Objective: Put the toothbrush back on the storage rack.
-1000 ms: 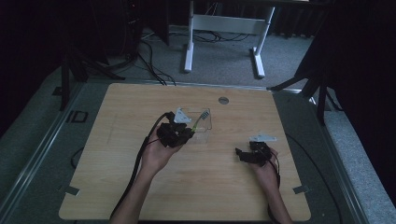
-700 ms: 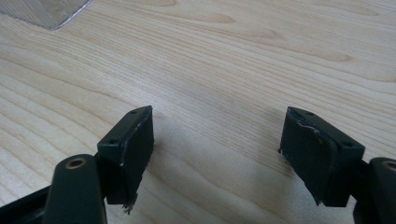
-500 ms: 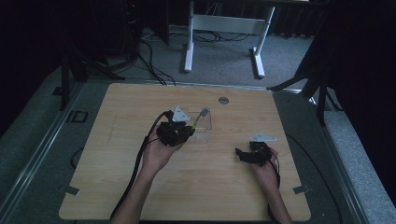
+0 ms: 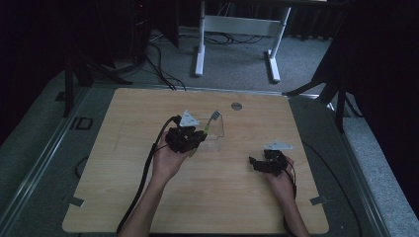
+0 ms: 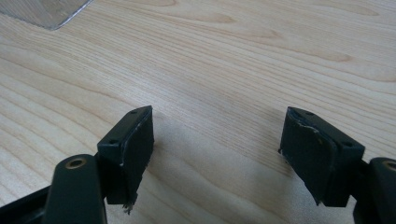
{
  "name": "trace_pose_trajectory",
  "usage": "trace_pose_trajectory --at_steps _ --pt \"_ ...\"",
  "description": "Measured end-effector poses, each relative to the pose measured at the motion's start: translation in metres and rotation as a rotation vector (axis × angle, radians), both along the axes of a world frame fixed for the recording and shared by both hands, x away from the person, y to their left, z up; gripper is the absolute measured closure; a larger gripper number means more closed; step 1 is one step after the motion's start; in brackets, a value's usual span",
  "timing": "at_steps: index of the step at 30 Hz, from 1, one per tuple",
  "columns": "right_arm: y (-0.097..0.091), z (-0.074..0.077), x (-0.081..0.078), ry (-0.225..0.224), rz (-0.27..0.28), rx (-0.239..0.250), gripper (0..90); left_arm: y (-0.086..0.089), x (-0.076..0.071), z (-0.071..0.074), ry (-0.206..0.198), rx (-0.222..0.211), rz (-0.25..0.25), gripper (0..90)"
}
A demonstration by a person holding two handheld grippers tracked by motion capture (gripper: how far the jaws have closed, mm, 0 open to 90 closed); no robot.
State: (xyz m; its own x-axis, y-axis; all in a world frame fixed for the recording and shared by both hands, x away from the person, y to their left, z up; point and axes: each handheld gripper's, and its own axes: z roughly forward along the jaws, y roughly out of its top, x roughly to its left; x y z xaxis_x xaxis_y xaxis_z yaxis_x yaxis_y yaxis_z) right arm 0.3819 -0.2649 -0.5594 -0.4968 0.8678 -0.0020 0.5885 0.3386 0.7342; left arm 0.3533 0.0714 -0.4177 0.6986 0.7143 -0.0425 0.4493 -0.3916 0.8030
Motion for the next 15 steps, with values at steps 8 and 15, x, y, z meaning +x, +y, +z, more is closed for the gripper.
trace_pose_trajectory --at_steps 8,15 --pt "-0.0001 0.0000 0.0000 0.000 0.001 -0.001 25.7 0.0024 0.0030 0.0003 -0.007 -0.034 0.013 82.3" --pt "0.0000 0.0000 0.0003 0.001 0.003 -0.002 25.7 0.0047 0.0051 0.0004 -0.019 -0.056 0.019 82.3"
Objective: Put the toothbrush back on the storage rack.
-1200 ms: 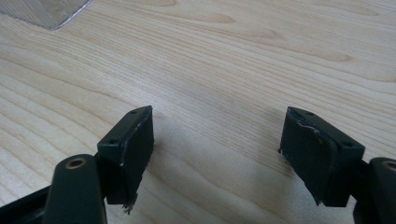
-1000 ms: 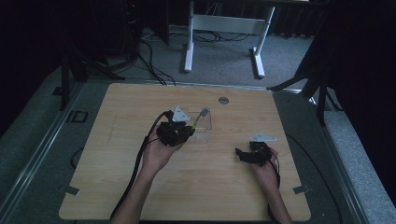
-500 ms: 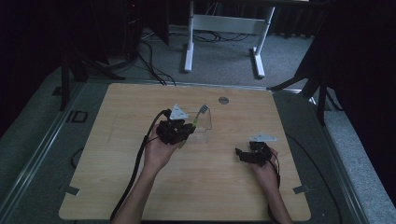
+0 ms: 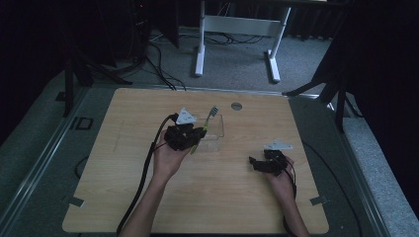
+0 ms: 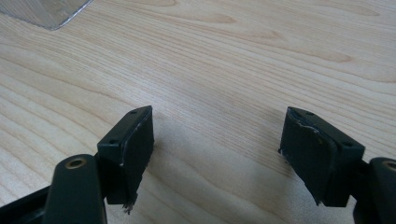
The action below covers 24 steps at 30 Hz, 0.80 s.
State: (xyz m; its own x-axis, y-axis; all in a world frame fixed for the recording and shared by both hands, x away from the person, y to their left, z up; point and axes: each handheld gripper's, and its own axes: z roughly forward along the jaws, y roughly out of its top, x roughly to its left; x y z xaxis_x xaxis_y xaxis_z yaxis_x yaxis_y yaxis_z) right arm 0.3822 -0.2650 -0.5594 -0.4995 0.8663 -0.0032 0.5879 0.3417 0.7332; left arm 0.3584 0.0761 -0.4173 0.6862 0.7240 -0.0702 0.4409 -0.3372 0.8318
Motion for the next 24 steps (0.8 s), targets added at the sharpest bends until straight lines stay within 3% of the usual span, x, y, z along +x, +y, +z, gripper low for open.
trace_pose_trajectory --at_steps 24 --pt "0.0001 0.0000 0.0002 0.000 0.001 0.000 25.7 0.0022 0.0041 -0.0008 -0.042 -0.077 0.005 82.2"
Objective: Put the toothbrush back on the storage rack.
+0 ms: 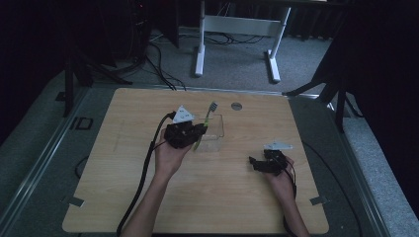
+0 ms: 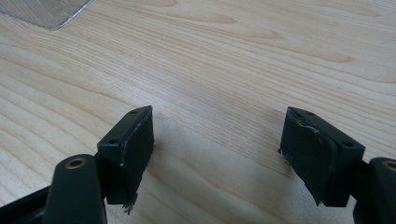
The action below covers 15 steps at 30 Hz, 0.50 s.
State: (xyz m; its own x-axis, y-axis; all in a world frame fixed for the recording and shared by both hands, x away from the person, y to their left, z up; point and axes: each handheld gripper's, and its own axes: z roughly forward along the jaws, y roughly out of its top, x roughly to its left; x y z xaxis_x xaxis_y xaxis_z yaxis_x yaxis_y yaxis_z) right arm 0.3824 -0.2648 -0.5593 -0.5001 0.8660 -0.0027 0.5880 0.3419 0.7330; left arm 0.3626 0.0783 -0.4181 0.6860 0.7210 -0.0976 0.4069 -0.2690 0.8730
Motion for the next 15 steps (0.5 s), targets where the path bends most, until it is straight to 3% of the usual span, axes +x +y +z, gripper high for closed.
trace_pose_trajectory --at_steps 15 --pt "0.0000 0.0000 0.0000 0.000 0.000 0.000 25.7 -0.0015 0.0041 0.0014 -0.001 -0.014 -0.007 82.2"
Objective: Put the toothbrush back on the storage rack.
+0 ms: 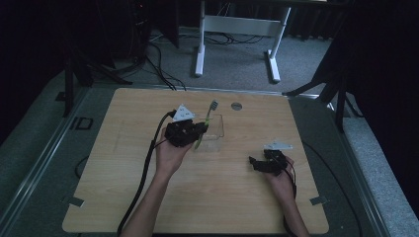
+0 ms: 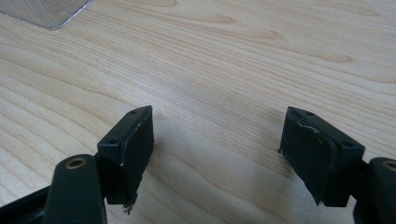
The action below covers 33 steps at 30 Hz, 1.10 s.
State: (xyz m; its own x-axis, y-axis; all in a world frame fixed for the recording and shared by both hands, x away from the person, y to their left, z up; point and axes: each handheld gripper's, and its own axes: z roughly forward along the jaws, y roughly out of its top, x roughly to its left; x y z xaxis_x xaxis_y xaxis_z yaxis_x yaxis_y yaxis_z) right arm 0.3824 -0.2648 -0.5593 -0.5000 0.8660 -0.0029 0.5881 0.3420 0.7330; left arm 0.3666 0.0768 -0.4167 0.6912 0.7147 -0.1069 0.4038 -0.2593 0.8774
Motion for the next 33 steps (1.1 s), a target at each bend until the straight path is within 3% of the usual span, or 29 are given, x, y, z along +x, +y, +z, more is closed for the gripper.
trace_pose_trajectory --at_steps 33 --pt "0.000 0.000 0.000 -0.002 0.001 -0.001 25.7 -0.002 0.010 -0.006 -0.031 -0.074 0.024 82.1"
